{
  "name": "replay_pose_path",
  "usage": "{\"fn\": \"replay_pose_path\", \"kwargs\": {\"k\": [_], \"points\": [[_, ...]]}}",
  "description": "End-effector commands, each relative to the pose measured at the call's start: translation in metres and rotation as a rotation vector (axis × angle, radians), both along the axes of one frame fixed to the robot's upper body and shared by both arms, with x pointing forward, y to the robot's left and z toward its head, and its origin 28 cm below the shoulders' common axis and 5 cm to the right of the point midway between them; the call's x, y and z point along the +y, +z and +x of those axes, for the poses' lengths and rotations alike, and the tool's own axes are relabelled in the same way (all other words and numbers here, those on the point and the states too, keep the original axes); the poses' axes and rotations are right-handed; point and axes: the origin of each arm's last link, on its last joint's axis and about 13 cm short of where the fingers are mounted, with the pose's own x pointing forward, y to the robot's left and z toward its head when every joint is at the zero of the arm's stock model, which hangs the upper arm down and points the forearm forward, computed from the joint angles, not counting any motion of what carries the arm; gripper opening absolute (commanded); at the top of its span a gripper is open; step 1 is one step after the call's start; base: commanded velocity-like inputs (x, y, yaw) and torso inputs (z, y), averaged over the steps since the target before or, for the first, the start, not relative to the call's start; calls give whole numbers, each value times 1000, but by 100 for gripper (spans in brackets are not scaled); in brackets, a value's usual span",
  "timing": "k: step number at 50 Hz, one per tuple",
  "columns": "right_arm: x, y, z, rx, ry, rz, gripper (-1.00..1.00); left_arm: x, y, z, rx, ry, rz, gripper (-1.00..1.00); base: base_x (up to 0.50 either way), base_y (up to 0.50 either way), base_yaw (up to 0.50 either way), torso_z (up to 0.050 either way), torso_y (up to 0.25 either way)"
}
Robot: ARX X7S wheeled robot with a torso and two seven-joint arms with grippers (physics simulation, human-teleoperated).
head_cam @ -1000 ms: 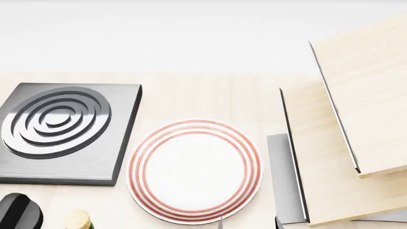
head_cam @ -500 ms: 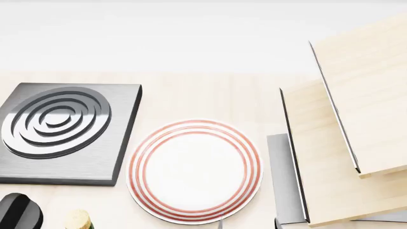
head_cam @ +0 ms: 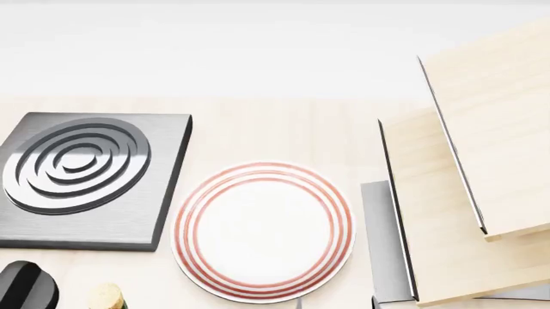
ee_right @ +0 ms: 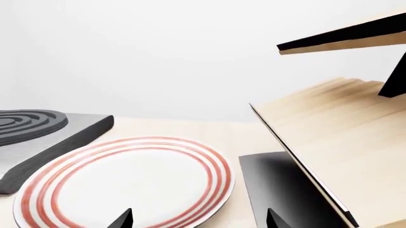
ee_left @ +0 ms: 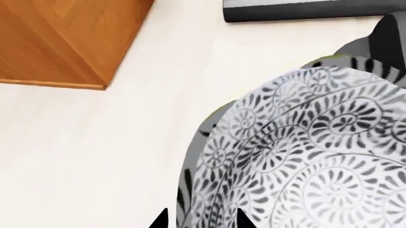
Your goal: Pick up the akita bowl and put it on the plate.
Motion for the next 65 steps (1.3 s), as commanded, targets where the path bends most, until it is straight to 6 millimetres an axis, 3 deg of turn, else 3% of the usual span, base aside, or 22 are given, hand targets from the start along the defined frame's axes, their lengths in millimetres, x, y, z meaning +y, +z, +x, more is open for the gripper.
{"fn": "replay_pose_path", "kwargs": {"k": [1, 9, 18, 37, 57, 65], "points": [[0, 0, 1, 2, -3, 0, 100, -1, -9, 4, -88, -47, 115, -100, 16, 0, -9, 0, 0], [0, -1, 0, 4, -6, -1, 100, -3, 1, 5, -152, -109, 173, -100, 4, 0, -6, -3, 0], [0, -2, 1, 6, -9, -1, 100, -10, 27, 6, -293, -106, 180, -100, 1, 0, -1, 0, 0], [0, -5, 1, 13, -8, -4, 100, -25, 108, -1, -709, -42, 183, -100, 0, 0, 0, 0, 0], [1, -6, 1, 16, -6, -7, 100, -29, 148, 9, -1039, 26, 166, -100, 0, 0, 0, 0, 0], [0, -8, 1, 20, -5, -5, 100, -34, 162, 24, -1132, 25, 146, -100, 0, 0, 0, 0, 0]]}}
